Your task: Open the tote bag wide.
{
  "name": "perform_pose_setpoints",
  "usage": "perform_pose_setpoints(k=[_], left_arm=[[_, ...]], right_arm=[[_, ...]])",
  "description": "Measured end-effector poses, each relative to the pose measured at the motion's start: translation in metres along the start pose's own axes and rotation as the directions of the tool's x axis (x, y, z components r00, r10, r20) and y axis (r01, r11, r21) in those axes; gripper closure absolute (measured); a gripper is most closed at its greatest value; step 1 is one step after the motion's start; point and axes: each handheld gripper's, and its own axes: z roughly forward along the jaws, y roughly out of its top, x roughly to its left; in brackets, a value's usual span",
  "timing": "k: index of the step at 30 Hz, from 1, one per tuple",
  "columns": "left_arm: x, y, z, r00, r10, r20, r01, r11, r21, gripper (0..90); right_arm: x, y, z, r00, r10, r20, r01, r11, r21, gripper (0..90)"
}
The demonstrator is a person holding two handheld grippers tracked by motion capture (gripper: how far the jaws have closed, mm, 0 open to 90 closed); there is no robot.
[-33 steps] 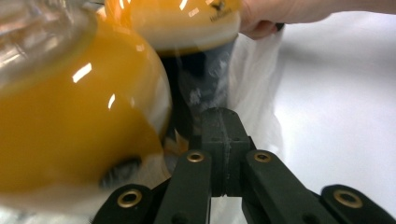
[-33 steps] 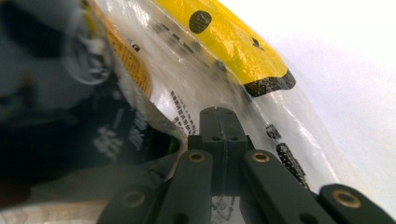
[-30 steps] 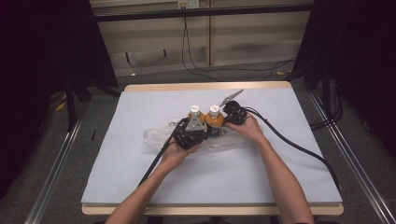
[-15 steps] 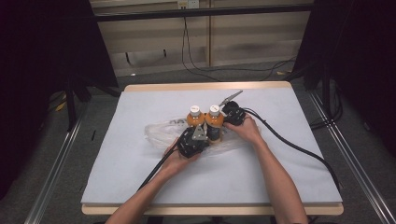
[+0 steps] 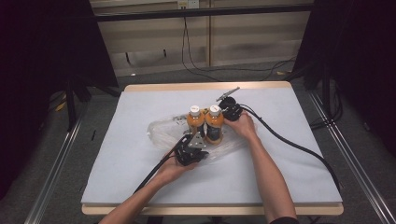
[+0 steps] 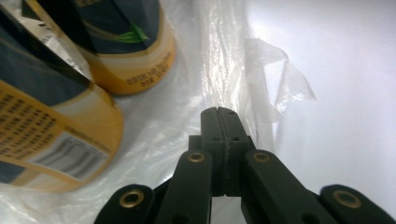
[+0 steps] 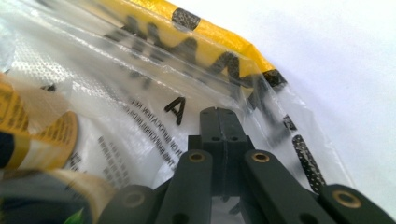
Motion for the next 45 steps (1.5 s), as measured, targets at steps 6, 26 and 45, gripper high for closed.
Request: perform_pose_setpoints(k=[6, 26, 45], left_arm=[[-0.016, -0.003, -0.006, 0.9982, 0.04, 0.046, -0.04, 0.9992, 0.008, 90.0], [-0.031, -0.009, -0.015, 0.9928, 0.06, 0.103, -0.063, 0.9978, 0.022, 90.0], [-0.016, -0.011, -0.017, 0.9935, -0.033, 0.109, 0.041, 0.9965, -0.073, 90.0]], right_arm=[[-0.001, 0.005, 0.004, 0.999, 0.014, 0.044, -0.014, 1.0, 0.001, 90.0], [-0.01, 0.016, 0.012, 0.991, 0.067, 0.116, -0.068, 0.998, 0.0, 90.0], [-0.003, 0.013, -0.009, 0.9961, 0.068, 0.057, -0.066, 0.997, -0.029, 90.0]])
